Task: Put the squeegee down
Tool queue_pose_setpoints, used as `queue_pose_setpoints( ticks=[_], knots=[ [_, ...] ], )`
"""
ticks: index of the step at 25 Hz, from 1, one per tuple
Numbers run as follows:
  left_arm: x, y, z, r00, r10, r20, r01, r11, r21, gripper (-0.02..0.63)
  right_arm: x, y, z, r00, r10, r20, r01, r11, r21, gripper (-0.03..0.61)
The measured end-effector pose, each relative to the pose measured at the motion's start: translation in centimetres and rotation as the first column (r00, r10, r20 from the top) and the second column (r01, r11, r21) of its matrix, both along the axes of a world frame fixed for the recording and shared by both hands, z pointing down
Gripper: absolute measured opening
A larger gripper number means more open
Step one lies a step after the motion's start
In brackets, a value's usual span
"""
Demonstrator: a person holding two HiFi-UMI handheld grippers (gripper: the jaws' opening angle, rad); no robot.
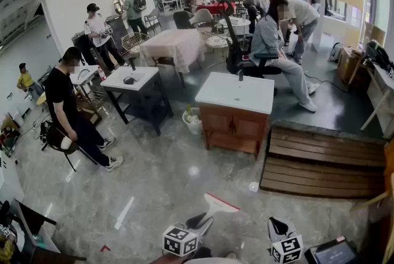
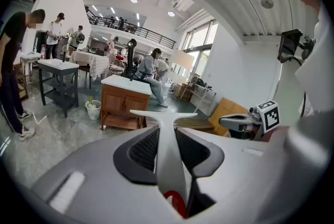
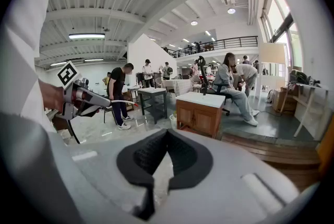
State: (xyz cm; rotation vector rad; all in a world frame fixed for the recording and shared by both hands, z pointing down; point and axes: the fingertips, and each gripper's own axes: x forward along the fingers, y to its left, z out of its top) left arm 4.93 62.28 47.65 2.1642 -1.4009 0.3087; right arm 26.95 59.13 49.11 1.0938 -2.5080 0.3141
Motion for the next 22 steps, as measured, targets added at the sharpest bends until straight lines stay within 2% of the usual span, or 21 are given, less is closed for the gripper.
queue_pose_setpoints(
  ticks=[4,9,16,22],
  knots=[
    [1.5,-0.6,0.2,1.000,-0.013,0.005,0.012,1.000,0.013,0.110,2.4,-0.9,0.9,1.000,0.021,0.011,-0.021,1.000,-0.001,0.002],
    [0.7,-3.6,0.7,1.000,-0.013,0.015,0.013,1.000,0.021,0.110,2.0,-3.6,1.8,0.999,0.036,0.017,-0.037,0.999,0.010,0.002],
    [0.0,-10.8,2.0,0.998,0.059,-0.018,-0.058,0.998,0.038,0.110,-0.4,-8.8,2.2,0.997,0.073,-0.010,-0.073,0.997,-0.001,0.002],
    [-4.8,-18.4,-0.2,0.995,0.103,-0.014,-0.102,0.992,0.079,0.110,-5.5,-16.1,-1.5,0.993,0.114,-0.025,-0.112,0.992,0.061,0.003]
  ],
)
